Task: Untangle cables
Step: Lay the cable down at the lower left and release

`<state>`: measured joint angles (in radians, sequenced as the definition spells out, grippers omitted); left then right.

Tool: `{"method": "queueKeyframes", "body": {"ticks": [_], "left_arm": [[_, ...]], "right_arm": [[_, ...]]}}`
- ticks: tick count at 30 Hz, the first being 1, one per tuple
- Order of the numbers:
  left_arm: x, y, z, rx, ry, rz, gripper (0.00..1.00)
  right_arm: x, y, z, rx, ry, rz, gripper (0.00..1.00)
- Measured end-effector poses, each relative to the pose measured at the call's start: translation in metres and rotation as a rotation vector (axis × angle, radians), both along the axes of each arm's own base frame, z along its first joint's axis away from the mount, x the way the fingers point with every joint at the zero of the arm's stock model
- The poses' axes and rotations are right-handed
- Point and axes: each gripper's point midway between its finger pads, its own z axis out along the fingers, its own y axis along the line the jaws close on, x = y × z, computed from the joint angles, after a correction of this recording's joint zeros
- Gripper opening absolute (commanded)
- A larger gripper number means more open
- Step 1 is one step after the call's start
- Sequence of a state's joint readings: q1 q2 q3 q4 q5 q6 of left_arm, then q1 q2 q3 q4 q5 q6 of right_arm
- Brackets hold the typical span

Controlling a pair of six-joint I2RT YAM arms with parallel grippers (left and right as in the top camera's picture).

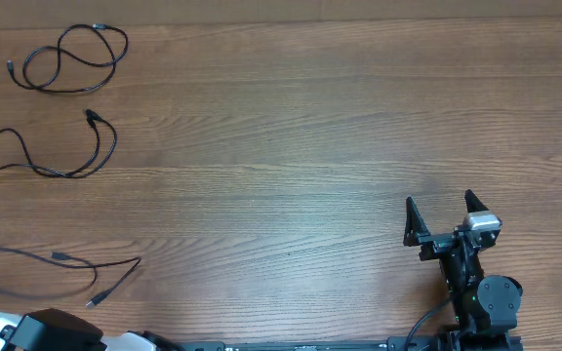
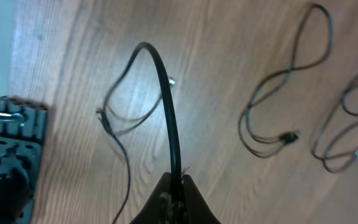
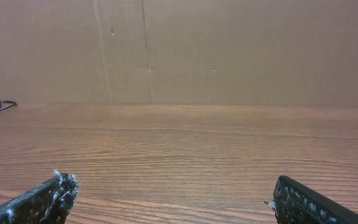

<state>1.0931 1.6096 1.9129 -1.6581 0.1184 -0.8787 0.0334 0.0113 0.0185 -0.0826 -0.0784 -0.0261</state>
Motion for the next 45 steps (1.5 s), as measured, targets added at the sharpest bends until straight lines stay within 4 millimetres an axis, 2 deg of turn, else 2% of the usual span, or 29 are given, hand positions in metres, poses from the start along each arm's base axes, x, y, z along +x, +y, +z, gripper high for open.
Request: {"method": "queueKeyframes", "body": {"ticks": [7,11,22,30,38,43,45], "left_arm": [[-0.008,-0.002,-0.018,-0.046,0.051,0.056,0.04],[-0.007,0.004,-0.031,-0.043,0.061,0.076,0.04],[-0.008,0.002,-0.08,-0.117,0.097,0.117,0.04],[-0.008,0.003,-0.104,-0.129,0.102,0.13,0.04],[0.005,0.025,-0.117,-0.052,0.045,0.147,0.04],[0.027,0.056,-0.11,0.068,-0.065,0.134,0.05],[0.037,0.07,-0.104,0.127,-0.111,0.111,0.09]], "right_arm": [[0.0,0.0,0.0,0.0,0.001,0.0,1.0],[0.0,0.0,0.0,0.0,0.0,0.0,1.0],[0.0,0.0,0.0,0.0,0.001,0.0,1.0],[0.0,0.0,0.0,0.0,0.0,0.001,1.0],[0.0,0.0,0.0,0.0,0.0,0.0,1.0],[0.0,0.0,0.0,0.0,0.0,0.0,1.0],[0.0,0.0,0.0,0.0,0.0,0.0,1.0]]}}
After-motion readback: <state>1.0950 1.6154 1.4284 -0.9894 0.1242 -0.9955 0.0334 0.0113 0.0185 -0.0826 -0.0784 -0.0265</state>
